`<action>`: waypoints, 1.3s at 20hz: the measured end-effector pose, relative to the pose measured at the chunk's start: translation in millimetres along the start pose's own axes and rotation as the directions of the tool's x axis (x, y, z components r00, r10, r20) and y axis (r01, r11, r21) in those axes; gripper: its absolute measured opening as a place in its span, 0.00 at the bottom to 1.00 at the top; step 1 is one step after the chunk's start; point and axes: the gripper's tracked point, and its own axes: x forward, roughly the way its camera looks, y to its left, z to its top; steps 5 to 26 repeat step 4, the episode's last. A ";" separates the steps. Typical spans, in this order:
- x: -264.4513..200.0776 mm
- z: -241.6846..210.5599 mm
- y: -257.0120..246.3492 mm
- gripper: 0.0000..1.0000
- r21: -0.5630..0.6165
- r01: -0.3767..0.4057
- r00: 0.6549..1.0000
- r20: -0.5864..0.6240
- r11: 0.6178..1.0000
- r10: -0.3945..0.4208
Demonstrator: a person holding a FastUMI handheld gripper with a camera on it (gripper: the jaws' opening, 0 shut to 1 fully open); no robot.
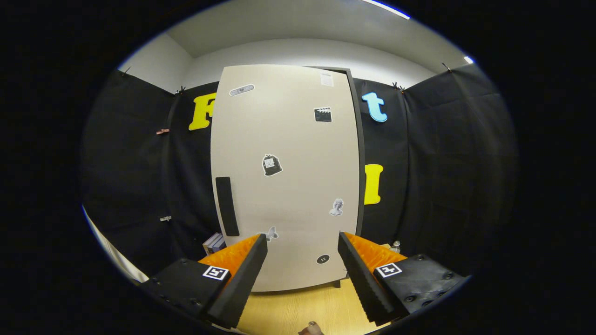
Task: Open the shoe cabinet door, grab the shoes and put them into the shoe cabinet, then close the shoe cabinet door.
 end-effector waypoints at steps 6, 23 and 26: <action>2.7 0.5 3.5 0.98 -0.017 -0.008 1.000 0.006 1.000 0.008; 2.7 0.5 3.5 0.98 -0.017 -0.008 1.000 0.006 1.000 0.008; 2.7 0.5 3.5 0.98 -0.017 -0.008 1.000 0.006 1.000 0.008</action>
